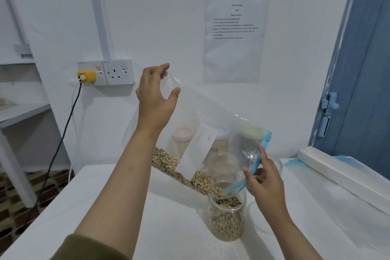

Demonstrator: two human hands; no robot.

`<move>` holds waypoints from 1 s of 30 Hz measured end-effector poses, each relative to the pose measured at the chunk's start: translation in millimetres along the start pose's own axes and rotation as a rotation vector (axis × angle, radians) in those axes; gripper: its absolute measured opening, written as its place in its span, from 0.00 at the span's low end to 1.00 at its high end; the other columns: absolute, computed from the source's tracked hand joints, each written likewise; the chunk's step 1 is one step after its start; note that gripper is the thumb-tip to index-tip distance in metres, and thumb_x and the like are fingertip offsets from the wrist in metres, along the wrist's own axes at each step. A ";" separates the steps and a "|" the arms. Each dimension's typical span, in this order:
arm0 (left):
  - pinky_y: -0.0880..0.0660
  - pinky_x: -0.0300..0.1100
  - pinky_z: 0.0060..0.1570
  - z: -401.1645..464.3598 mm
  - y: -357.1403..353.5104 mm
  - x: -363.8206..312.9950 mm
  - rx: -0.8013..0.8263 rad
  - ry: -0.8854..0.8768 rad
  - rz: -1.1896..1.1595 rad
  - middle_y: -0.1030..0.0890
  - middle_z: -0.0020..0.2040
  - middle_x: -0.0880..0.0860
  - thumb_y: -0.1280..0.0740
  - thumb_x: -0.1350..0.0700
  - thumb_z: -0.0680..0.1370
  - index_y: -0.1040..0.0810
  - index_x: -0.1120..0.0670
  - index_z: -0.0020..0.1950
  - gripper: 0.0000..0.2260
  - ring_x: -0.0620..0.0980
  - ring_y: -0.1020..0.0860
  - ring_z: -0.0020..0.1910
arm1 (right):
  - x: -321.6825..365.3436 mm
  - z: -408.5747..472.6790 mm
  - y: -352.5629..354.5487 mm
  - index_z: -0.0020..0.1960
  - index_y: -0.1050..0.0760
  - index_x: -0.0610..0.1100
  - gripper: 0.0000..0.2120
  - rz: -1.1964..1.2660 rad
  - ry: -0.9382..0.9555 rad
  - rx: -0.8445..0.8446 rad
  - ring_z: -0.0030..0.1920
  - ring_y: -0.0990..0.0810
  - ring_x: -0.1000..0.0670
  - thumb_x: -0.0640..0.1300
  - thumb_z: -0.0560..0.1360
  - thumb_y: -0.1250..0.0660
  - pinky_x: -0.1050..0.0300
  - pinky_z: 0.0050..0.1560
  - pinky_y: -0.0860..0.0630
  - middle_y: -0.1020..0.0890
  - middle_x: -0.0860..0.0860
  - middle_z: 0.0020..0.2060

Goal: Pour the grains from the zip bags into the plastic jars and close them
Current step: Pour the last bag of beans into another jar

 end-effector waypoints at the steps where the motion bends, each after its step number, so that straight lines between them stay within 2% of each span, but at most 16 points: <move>1: 0.32 0.60 0.66 -0.1 -0.3 -0.3 0.001 -0.001 0.000 0.32 0.58 0.44 0.31 0.55 0.73 0.29 0.53 0.69 0.24 0.34 0.29 0.57 | 0.2 0.0 0.4 0.76 0.38 0.60 0.33 0.003 0.001 -0.001 0.44 0.21 0.54 0.42 0.77 0.30 0.57 0.45 0.20 0.25 0.58 0.49; 5: 0.32 0.60 0.66 -0.5 -1.5 -0.4 0.003 0.003 -0.001 0.32 0.58 0.44 0.31 0.55 0.73 0.28 0.53 0.69 0.24 0.34 0.29 0.58 | 0.2 -0.7 0.5 0.76 0.38 0.60 0.32 0.012 0.004 -0.001 0.42 0.22 0.57 0.41 0.77 0.31 0.60 0.43 0.21 0.25 0.53 0.50; 12: 0.32 0.60 0.66 0.3 -3.0 -1.4 0.002 0.005 -0.003 0.32 0.59 0.44 0.31 0.55 0.73 0.29 0.53 0.69 0.24 0.33 0.29 0.58 | -4.5 1.5 -0.2 0.76 0.38 0.61 0.33 0.005 -0.008 0.006 0.46 0.21 0.55 0.42 0.77 0.30 0.58 0.46 0.20 0.25 0.61 0.50; 23: 0.31 0.60 0.65 2.4 -6.5 -3.8 -0.003 -0.007 0.010 0.31 0.58 0.44 0.30 0.55 0.73 0.28 0.53 0.69 0.24 0.30 0.30 0.57 | -7.7 4.3 1.2 0.74 0.38 0.64 0.33 -0.002 -0.013 0.006 0.47 0.19 0.52 0.43 0.77 0.30 0.56 0.47 0.18 0.24 0.57 0.53; 30: 0.31 0.60 0.65 3.4 -8.6 -5.8 0.006 -0.017 0.025 0.31 0.59 0.45 0.31 0.55 0.73 0.29 0.53 0.69 0.24 0.29 0.31 0.57 | -9.2 3.8 2.9 0.77 0.38 0.59 0.33 0.016 -0.023 0.009 0.44 0.20 0.52 0.40 0.77 0.30 0.58 0.46 0.19 0.25 0.53 0.51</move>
Point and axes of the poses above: each hand's wrist, its own z-axis towards the middle knuckle, its own y-axis out of the back of the hand, x = y × z, the point moved 7 cm from there along z, towards the middle knuckle
